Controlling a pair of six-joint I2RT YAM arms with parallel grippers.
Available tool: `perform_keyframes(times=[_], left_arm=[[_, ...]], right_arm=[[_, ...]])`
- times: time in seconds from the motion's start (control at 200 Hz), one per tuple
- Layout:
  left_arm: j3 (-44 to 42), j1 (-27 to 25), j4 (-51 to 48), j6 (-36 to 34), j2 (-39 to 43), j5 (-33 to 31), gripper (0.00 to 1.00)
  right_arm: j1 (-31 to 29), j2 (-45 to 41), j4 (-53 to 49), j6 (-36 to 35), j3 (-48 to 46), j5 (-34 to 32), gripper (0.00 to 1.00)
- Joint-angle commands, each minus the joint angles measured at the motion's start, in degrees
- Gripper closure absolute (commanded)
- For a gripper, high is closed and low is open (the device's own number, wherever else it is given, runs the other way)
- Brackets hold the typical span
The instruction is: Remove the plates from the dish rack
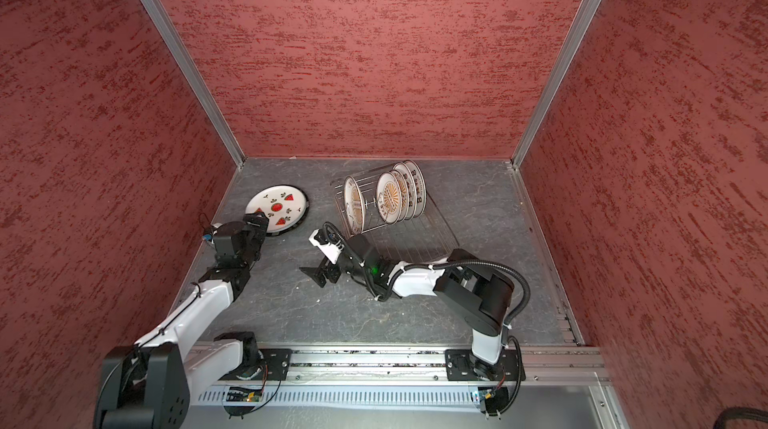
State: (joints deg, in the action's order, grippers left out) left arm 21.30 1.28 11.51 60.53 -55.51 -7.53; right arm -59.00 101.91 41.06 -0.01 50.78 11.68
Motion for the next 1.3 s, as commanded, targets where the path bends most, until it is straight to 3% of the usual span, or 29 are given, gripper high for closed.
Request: perform_keyframes(times=[0.0, 0.13, 0.21, 0.361, 0.491, 0.611, 0.681, 0.792, 1.142, 1.298], left_arm=[[-4.0, -1.3, 8.8, -9.2, 4.8, 2.4, 0.01], [-8.4, -1.3, 18.8, -15.8, 8.5, 12.9, 0.01], [-9.0, -1.7, 20.0, -17.1, 10.3, 18.6, 0.01], [-10.3, -4.9, 22.1, -18.2, 11.7, 24.3, 0.01], [-11.6, -9.7, 22.9, -22.0, 11.9, 24.0, 0.0], [-13.1, -12.6, 24.2, -27.0, 11.5, 21.6, 0.01], [-15.7, -13.3, 29.6, -27.9, 10.9, 23.6, 0.01], [-17.9, -15.5, 34.4, -29.8, 9.9, 27.7, 0.01], [-18.5, -25.0, 39.6, -32.1, 6.0, 29.4, 0.01], [-17.4, -25.9, 39.4, -32.8, 4.9, 31.4, 0.01]], right_arm=[[-1.4, -3.8, 8.0, -1.9, -3.1, -1.9, 0.01], [-1.9, -7.0, 14.4, -1.1, -7.5, -3.6, 0.01], [-1.8, -8.9, 19.0, 0.1, -10.6, -7.5, 0.01], [-1.8, -13.2, 24.4, 2.3, -16.1, -15.2, 0.01], [-1.8, -17.5, 23.9, 1.9, -19.3, -15.7, 0.01], [-1.2, -21.4, 21.2, 1.3, -21.0, -22.4, 0.01], [0.0, -23.5, 20.5, 1.8, -22.4, -25.1, 0.01], [3.3, -28.1, 17.9, 5.2, -24.6, -25.0, 0.01], [13.3, -42.3, 12.1, 10.9, -32.9, -28.0, 0.01], [18.8, -44.1, 7.3, 13.5, -32.7, -27.0, 0.01]])
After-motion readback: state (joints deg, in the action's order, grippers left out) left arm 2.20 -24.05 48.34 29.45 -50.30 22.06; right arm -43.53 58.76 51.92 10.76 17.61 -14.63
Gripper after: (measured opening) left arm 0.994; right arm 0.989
